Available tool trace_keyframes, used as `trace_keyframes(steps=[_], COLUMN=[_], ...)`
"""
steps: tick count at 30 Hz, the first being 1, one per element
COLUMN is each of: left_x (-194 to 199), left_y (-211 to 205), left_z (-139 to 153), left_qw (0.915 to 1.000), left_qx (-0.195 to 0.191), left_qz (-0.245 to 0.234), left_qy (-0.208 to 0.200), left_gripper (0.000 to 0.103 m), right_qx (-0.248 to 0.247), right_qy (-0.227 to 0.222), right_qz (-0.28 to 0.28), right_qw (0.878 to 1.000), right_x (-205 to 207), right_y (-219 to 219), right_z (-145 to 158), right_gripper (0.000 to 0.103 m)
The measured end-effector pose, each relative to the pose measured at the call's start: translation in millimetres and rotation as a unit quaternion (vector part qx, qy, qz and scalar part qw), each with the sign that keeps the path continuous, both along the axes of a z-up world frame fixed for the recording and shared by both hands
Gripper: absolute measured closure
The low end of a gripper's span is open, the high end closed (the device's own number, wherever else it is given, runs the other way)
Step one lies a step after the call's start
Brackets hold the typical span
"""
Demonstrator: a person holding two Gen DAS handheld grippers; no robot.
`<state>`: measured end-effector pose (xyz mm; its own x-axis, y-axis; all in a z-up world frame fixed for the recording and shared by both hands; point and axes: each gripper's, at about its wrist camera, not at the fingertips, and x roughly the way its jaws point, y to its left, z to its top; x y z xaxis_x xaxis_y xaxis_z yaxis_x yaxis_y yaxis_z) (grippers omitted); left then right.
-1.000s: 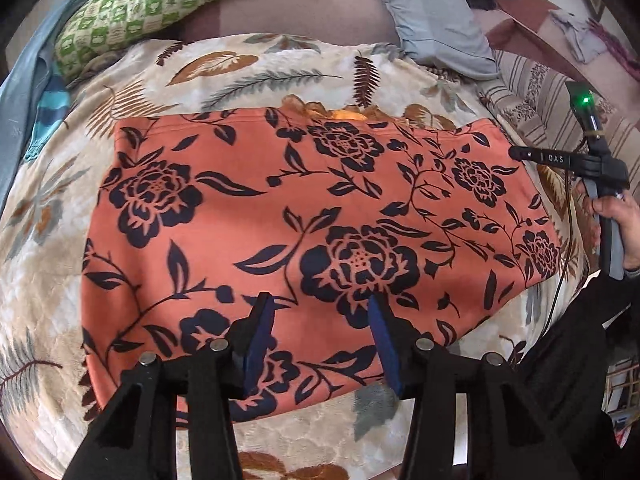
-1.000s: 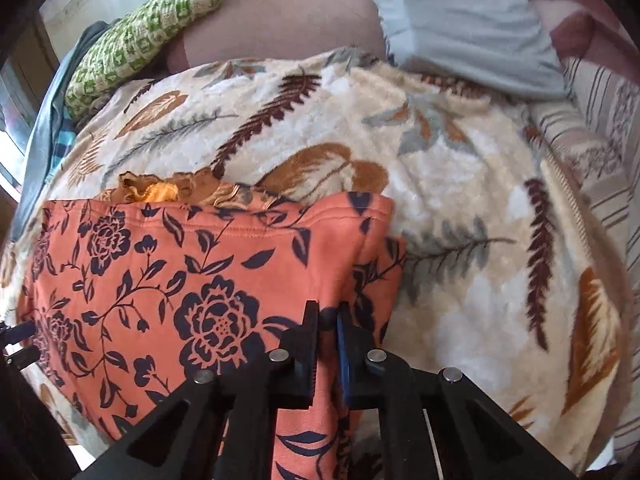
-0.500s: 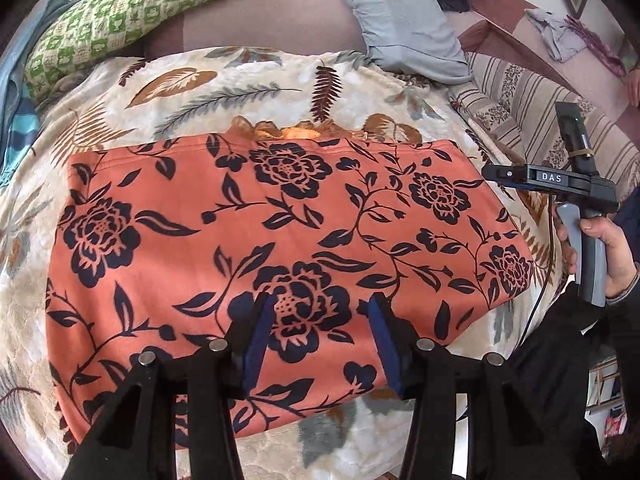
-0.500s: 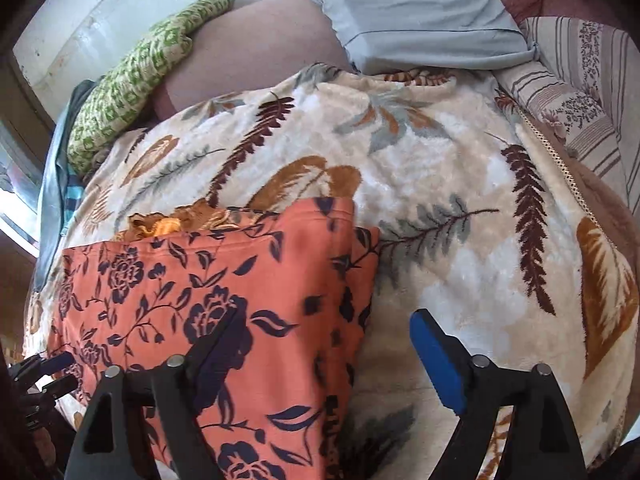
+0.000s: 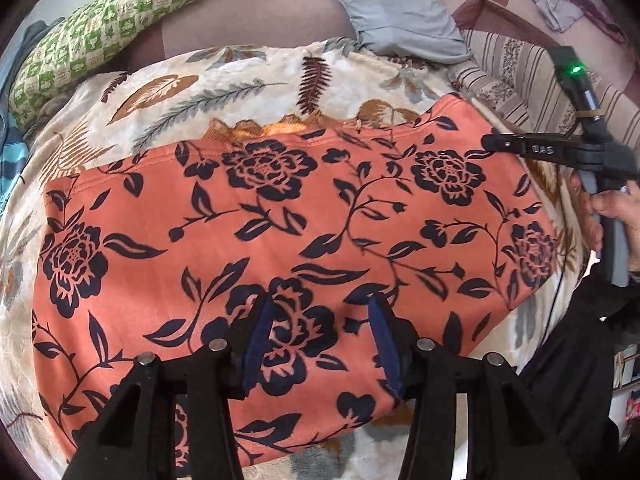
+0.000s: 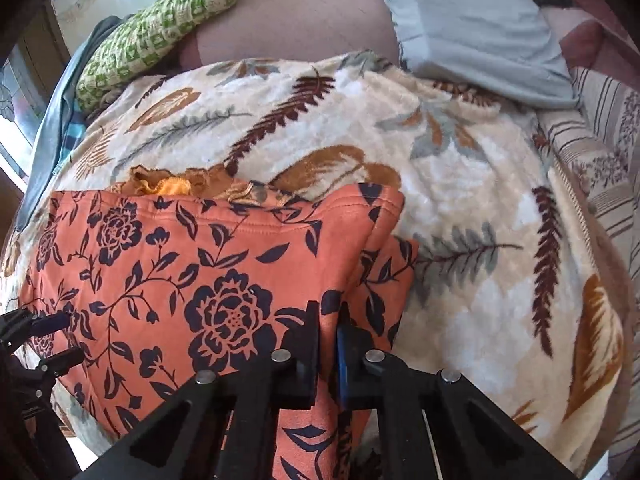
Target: Fold small clothes
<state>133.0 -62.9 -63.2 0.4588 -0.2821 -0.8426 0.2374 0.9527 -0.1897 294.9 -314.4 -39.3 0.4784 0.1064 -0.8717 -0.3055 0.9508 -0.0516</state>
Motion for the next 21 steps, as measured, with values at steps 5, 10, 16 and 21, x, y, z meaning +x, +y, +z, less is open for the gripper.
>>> trace_keyframes(steps=[5,10,16,21], left_x=[23.0,13.8,16.9,35.3], left_y=[-31.6,-34.2,-6.8,-9.0], left_z=[-35.7,-14.5,-10.5,-23.3], left_qw=[0.9965,0.9976,0.9993,0.9972], left_qx=[0.072,0.06,0.027,0.037], left_qz=[-0.02,-0.032,0.017,0.024], left_qy=[0.037,0.013,0.02,0.059], left_gripper=[0.045,0.043,0.043,0.04], right_qx=[-0.012,0.034,0.189,0.2], right_qy=[0.042,0.039,0.04,0.174], right_qz=[-0.024,-0.056,-0.027,-0.039], right_qw=[0.999,0.997,0.981,0.963], right_x=[18.3,11.1,-13.4,-13.2], right_y=[-12.1,-27.0,-17.8,4.5], right_z=[-45.0,-24.5,26.0,-54.7], right_gripper=[0.097,0.092,0.092,0.048])
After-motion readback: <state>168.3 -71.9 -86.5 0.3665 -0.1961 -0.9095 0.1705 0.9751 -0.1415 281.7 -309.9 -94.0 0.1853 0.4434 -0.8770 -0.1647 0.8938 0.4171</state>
